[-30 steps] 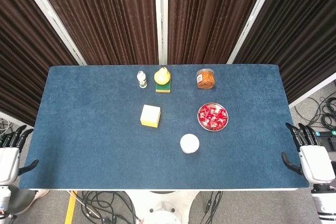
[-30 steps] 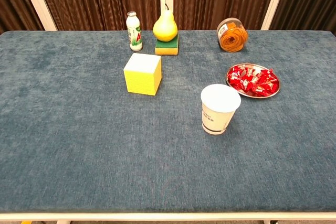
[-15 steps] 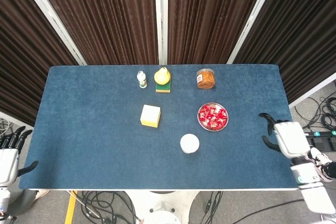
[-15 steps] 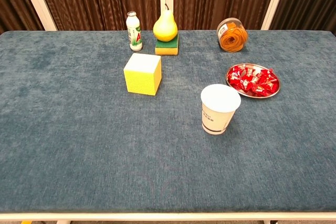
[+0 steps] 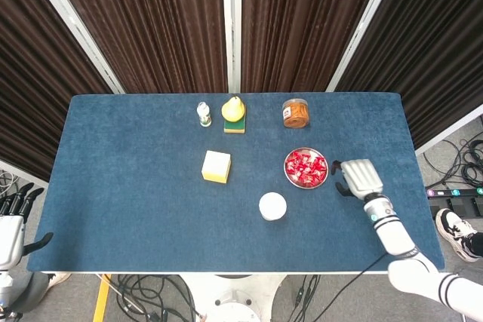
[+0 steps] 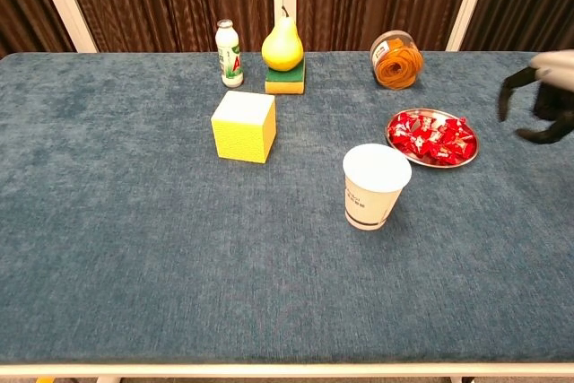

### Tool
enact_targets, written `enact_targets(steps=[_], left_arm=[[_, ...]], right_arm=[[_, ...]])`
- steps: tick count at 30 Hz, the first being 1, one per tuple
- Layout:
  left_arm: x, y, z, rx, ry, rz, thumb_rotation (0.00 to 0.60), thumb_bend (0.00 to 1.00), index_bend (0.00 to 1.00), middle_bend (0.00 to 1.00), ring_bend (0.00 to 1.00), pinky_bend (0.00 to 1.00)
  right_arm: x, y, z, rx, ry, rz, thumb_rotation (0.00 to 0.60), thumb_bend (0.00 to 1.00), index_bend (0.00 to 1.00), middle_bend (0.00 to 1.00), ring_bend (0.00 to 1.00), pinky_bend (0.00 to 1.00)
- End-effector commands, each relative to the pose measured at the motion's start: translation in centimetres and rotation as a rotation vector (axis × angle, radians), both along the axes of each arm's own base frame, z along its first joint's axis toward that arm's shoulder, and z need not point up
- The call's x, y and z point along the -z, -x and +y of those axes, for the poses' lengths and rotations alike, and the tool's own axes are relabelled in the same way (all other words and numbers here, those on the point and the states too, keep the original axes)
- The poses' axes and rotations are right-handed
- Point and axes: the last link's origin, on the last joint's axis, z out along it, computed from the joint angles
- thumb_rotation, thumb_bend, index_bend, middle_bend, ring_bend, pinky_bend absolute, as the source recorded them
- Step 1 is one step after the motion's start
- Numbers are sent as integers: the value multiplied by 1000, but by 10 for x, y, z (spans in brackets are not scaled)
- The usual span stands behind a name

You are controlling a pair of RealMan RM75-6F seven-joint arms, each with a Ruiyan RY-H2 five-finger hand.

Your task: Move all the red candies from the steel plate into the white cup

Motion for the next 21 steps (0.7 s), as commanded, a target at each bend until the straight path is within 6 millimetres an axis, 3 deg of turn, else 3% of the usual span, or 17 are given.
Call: enact_targets(steps=[1,6,13,21], left_arm=[[0,1,0,-2,-2,-1,600,4,219,212,210,204],[1,3,-2,-10,-2,-6,600,4,220,212,210,204],[0,7,-3,-22,-5,-10,600,4,220,212,209,204],[-2,10,-5,-30,-9,-10,600,4,219,212,210,204]], right_arm=[[15,-9,-9,-7,-21,6,600,327,451,993,1000,1000],[32,-18,-18,-1,-52,14,600,236,453,997,1000,1000],[53,-26,-25,3,-74,43,600,234,451,998,1000,1000],[62,-30,-32,10,-72,51,600,234,449,998,1000,1000]])
